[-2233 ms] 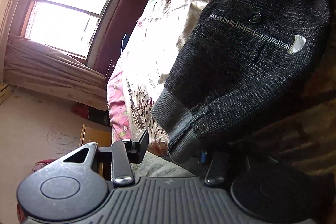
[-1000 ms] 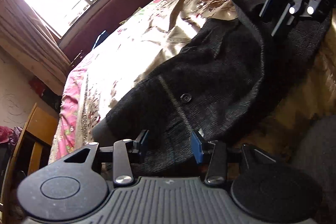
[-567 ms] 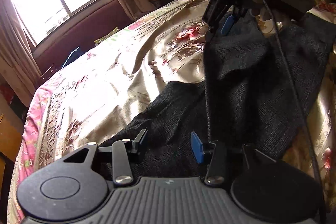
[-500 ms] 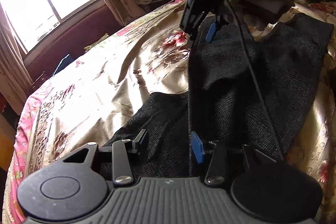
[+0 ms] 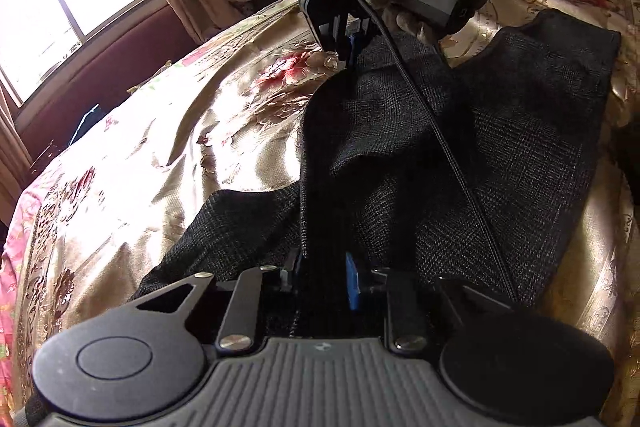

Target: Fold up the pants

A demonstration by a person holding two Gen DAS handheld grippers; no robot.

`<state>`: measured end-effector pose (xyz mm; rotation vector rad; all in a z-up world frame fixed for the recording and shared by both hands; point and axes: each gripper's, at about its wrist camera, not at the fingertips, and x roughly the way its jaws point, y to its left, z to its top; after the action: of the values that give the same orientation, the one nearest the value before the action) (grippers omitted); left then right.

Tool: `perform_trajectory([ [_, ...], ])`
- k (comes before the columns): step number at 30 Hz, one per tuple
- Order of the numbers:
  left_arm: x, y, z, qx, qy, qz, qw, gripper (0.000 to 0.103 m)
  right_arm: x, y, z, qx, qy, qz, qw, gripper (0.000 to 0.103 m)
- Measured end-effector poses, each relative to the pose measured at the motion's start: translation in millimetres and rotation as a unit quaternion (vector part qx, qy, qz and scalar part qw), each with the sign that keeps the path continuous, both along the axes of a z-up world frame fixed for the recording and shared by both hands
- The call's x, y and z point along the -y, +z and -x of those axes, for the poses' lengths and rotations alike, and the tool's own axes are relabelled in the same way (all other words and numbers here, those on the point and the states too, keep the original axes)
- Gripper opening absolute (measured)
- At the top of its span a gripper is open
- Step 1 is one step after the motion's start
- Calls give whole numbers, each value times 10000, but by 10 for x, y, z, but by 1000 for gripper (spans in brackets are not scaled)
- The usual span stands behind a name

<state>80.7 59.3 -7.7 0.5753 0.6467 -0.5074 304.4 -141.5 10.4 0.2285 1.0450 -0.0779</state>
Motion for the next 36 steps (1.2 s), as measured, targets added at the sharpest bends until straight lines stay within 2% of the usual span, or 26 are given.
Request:
perform_trajectory([
  [4, 47, 116, 82, 149, -95, 20, 9998, 32, 451, 464, 675, 611, 42, -605, 9963, 2],
  [7, 109, 182, 275, 273, -301, -23, 9992, 32, 814, 866, 1481, 1127, -40, -1131, 9872, 2],
  [9, 176, 141, 422, 325, -475, -153, 9982, 32, 1014, 1043, 2068, 1457, -150, -1250, 9813, 2],
  [11, 253, 57, 538, 132, -664, -170, 9976, 32, 1174, 1014, 2601, 1413, -392, -1191, 9820, 2],
  [13, 364, -63, 640, -58, -834, -333, 9959, 33, 1310, 718, 2873, 982, -585, -1086, 9875, 3],
  [14, 422, -114, 692, -17, -944, -536, 9941, 33, 1376, 551, 2942, 769, -717, -1043, 9890, 7],
  [15, 508, -165, 762, 175, -1069, -869, 9903, 33, 1445, 404, 2994, 593, -837, -1031, 9894, 11],
  [17, 582, -157, 825, 244, -1198, -1056, 9869, 32, 1502, 262, 3078, 637, -989, -655, 9909, 11],
  [20, 662, -89, 847, 135, -1179, -1083, 9870, 33, 1433, 298, 3152, 879, -825, 497, 9915, 11],
  [22, 704, -45, 841, 199, -1125, -1045, 9879, 33, 1409, 374, 3166, 1130, -570, 715, 9894, 12],
  [24, 758, 18, 832, 124, -1055, -805, 9911, 33, 1349, 430, 3167, 1370, -248, 1035, 9848, 26],
  [25, 787, 35, 837, 98, -1047, -739, 9917, 33, 1290, 460, 3159, 1490, 30, 1239, 9810, 41],
  [26, 838, 23, 833, 111, -1062, -742, 9915, 33, 1214, 459, 3127, 1605, 262, 1393, 9768, 48],
  [28, 941, -28, 821, 123, -1122, -828, 9902, 33, 1046, 439, 3034, 1742, 708, 1661, 9680, 48],
  [31, 1024, -69, 820, -38, -1176, -739, 9903, 33, 672, 318, 2839, 1878, 1673, 2235, 9417, 50],
  [33, 1062, -98, 826, -62, -1188, -731, 9902, 33, 471, 180, 2694, 1838, 2110, 2594, 9244, 51],
  [35, 1075, -115, 829, -97, -1162, -701, 9907, 33, 355, 17, 2521, 1770, 2183, 3022, 9109, 49],
  [36, 1079, -121, 823, -111, -1143, -686, 9910, 33, 357, -42, 2432, 1732, 2125, 3154, 9085, 48],
])
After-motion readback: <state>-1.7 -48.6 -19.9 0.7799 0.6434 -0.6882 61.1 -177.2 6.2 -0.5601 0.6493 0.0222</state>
